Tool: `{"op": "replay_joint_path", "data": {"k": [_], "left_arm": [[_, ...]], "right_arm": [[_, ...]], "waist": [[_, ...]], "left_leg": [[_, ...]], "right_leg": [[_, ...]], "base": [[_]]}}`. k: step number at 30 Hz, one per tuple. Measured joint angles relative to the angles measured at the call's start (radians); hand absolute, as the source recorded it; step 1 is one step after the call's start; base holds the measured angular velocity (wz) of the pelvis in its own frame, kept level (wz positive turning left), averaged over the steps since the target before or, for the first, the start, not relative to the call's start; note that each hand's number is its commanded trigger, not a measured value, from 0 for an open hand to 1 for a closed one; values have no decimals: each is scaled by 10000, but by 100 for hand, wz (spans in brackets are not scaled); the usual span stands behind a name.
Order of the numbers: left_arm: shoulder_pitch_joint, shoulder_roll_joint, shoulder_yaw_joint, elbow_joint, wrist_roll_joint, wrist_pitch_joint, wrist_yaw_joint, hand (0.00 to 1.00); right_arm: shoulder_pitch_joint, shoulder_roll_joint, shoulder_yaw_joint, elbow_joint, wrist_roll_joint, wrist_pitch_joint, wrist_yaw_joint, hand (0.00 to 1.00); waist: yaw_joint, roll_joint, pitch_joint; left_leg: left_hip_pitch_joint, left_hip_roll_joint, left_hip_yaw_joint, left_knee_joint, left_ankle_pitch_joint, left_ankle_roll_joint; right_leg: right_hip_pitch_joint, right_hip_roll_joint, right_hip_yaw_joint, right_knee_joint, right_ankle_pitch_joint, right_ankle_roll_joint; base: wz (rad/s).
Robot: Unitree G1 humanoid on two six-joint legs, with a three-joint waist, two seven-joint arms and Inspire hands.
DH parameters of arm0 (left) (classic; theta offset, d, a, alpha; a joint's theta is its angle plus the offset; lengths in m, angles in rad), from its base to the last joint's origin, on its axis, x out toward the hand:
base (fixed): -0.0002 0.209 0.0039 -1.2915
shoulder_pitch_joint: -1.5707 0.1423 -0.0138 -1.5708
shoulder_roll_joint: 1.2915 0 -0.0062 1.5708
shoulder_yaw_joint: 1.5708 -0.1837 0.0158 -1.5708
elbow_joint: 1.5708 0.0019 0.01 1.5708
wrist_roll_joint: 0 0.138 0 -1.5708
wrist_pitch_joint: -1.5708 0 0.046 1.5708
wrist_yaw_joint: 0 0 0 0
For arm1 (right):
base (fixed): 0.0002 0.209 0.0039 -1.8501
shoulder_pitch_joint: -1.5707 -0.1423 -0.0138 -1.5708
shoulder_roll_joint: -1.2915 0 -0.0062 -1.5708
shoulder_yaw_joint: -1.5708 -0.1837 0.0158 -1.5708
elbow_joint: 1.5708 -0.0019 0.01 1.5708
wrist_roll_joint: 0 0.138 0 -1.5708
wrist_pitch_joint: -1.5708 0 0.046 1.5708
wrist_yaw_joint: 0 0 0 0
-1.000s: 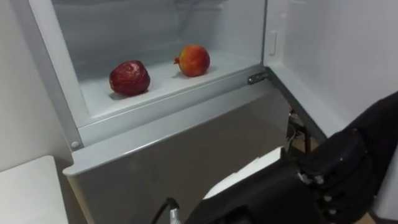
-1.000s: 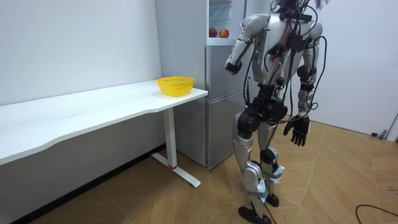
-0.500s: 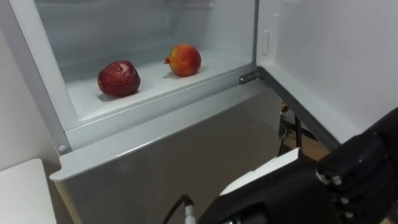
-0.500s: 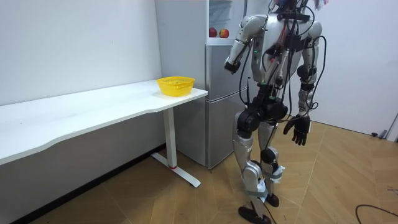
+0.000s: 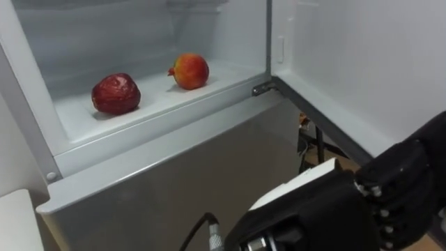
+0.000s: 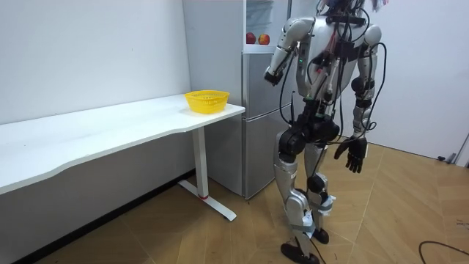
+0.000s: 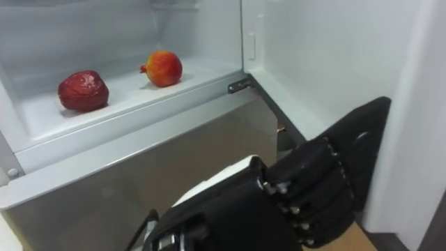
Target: Retrieve from the upper fridge
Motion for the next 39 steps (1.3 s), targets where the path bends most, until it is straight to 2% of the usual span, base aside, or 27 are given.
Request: {"op": "replay_joint_path", "data": {"k": [7, 10, 12, 18, 25, 34, 39], "left_arm": [[-449, 128, 24, 0, 1, 0, 403, 0], [-898, 131, 27, -5, 5, -2, 581, 0], [-1189, 177, 31, -6, 14, -16, 633, 0], [-1390, 252, 218, -16, 24, -20, 736, 0], [-1483, 251, 344, -24, 28, -58, 1127, 0], [-1550, 241, 419, -12, 27, -73, 1628, 0], [-2136, 246, 416, 9, 27, -73, 1677, 0]], "right_arm": [[296, -29, -293, -305, 323, -75, -7, 0], [427, -50, -344, -279, 473, -198, -46, 0], [529, -59, -698, -280, 534, -218, -43, 0], [606, -67, -994, -176, 541, -234, -13, 0], [612, -68, -1083, -136, 522, -314, -31, 0], [582, -74, -1147, 10, 465, -317, -164, 0], [650, -88, -1145, 29, 408, -302, -250, 0]], "waist": [[-158, 6, -4], [-171, 14, -7], [-166, 43, -18], [-206, 154, 5], [-281, 144, 11], [-409, 53, 74], [-420, 99, 89]], "left_leg": [[-89, 44, 287, -4, -1, -2], [-90, 54, 291, -8, -1, -2], [-68, 61, 261, -10, -1, -3], [-13, 65, 254, -15, 6, -15], [24, 74, 248, -32, 13, -28], [32, 65, 221, -34, 14, -29], [13, 57, 220, -31, 13, -28]], "right_leg": [[-154, 50, 82, 45, 11, -14], [-143, 60, 84, 10, 22, -31], [-62, 60, 61, -30, 29, -38], [-54, 66, 44, -32, 31, -42], [-39, 82, 49, -14, 41, -59], [-60, 77, 62, -47, 39, -58], [-66, 78, 116, -38, 45, -50]], "base": [[-6], [0], [0], [1], [-1], [0], [-2]]}}
